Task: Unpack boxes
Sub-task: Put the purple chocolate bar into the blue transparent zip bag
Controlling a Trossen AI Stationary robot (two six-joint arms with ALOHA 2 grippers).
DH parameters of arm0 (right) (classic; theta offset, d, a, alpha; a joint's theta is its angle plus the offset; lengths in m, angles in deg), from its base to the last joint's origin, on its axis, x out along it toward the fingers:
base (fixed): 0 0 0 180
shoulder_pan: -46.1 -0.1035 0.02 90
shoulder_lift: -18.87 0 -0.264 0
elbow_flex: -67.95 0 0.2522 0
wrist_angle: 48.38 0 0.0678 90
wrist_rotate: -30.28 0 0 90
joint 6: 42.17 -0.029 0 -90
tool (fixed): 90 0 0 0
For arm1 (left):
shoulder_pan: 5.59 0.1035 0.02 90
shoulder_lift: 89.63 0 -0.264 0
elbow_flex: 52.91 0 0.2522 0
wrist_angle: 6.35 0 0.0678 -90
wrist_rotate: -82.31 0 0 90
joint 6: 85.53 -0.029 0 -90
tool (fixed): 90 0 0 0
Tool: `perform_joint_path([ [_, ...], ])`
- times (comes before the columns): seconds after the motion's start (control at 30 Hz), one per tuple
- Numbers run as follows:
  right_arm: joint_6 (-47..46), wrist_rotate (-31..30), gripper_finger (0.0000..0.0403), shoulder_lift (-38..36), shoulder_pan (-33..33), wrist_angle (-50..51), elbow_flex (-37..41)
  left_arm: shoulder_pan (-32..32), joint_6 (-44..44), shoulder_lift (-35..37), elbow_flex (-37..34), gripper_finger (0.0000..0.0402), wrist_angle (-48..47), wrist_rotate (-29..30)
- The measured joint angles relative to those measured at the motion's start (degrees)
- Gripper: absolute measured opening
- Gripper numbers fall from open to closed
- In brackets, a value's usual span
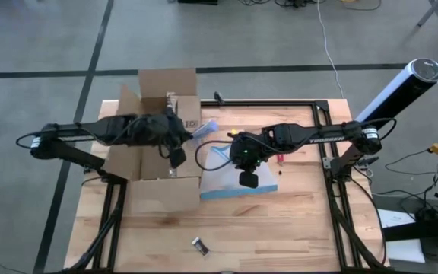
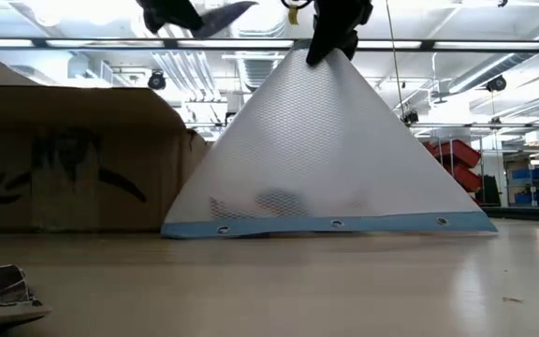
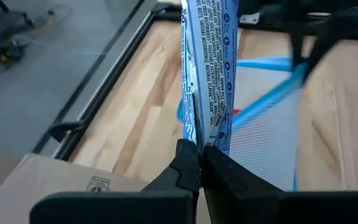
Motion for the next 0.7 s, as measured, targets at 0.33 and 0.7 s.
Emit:
perform_joint_path([
  [0.33, 0.31, -0.17, 0.0000, 0.00, -1.42, -0.35, 0.00, 7.95, -3.34, -13.74, 0.03, 0.0000, 8.77, -17.98],
  [0.7, 1.51, -0.17, 0.0000, 0.00, -1.42, -0.35, 0.00, 8.28, -5.28, -25.17, 6.40, 0.0000, 13.31, -22.01],
])
